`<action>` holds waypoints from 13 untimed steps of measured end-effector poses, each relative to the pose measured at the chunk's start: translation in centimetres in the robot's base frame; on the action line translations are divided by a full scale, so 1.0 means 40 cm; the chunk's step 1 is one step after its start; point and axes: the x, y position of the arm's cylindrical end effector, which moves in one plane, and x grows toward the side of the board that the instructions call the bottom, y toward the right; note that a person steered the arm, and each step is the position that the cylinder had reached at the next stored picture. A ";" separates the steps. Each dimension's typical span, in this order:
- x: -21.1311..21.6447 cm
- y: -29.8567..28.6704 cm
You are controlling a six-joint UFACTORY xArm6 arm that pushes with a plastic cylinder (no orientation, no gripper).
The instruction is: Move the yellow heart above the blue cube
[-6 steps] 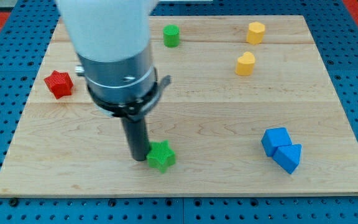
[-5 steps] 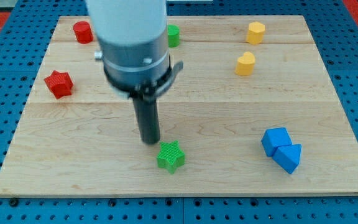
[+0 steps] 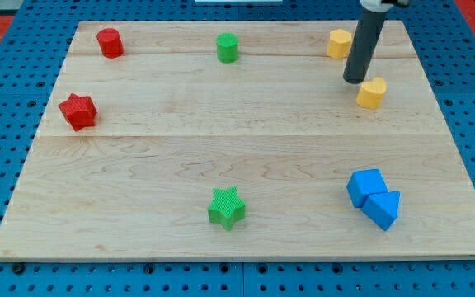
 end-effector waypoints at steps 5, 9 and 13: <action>0.329 0.006; 0.289 -0.209; 0.422 0.268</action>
